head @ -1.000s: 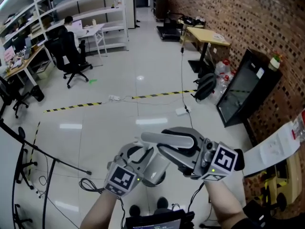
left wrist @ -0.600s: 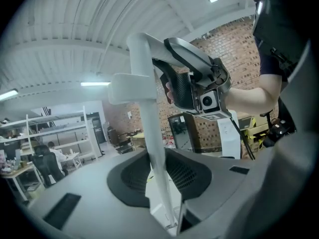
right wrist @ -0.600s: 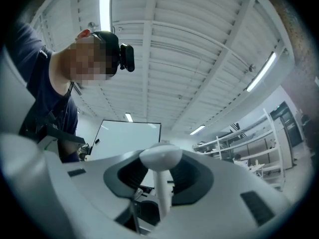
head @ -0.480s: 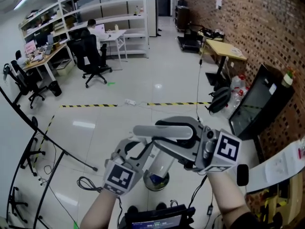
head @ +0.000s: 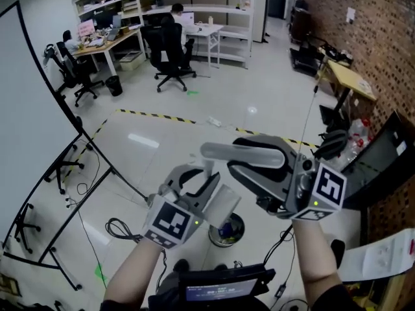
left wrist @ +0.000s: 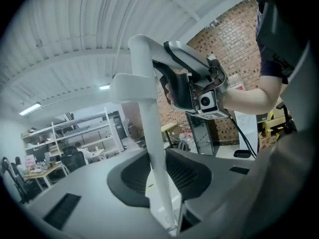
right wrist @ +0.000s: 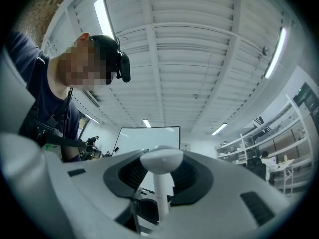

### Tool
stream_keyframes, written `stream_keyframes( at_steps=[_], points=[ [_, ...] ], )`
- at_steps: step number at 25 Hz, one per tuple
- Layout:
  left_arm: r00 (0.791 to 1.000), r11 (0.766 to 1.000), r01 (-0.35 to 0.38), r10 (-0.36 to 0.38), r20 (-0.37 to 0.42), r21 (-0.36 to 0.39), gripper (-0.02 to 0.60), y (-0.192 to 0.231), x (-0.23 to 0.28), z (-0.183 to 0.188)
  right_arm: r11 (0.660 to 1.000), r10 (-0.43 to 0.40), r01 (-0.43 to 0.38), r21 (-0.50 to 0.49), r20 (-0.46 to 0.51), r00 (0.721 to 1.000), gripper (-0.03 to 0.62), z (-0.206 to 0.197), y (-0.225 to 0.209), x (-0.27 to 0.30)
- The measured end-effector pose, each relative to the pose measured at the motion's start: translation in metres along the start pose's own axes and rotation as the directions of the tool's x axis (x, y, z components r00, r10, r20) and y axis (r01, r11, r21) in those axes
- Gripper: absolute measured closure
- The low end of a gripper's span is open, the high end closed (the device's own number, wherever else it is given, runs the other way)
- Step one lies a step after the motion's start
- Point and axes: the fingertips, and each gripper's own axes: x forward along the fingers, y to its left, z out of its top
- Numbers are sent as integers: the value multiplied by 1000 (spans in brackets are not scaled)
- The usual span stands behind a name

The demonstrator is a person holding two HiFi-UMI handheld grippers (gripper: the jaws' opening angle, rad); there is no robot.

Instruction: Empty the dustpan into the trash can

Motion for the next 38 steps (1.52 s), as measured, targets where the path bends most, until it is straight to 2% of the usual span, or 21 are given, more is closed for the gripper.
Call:
stream_keyframes(
  at_steps=[6, 11, 18, 25, 30, 38],
  points=[
    [998, 998, -63, 62, -32, -24, 485, 25, -43, -22, 996, 71, -71, 46, 3, 997, 444, -17, 14, 43],
    [997, 997, -69, 67, -43, -34, 484, 46, -84, -42, 994, 103, -101, 31, -39, 994, 444, -32, 30, 91],
    [998, 996, -68, 67, -21, -52, 482, 82, -144, -63, 992, 126, -124, 30, -85, 988, 444, -50, 58, 163],
    [997, 997, -73, 73, 4, -18, 480, 113, -184, -71, 993, 116, -116, 17, -33, 993, 445, -53, 72, 209],
    [996, 996, -90, 90, 16, -11, 481, 139, -212, -79, 990, 143, -142, 12, -55, 988, 445, -61, 84, 247],
    [992, 991, -121, 123, 27, -64, 480, 161, -258, -92, 981, 193, -193, 8, -55, 980, 445, -75, 106, 299]
  ],
)
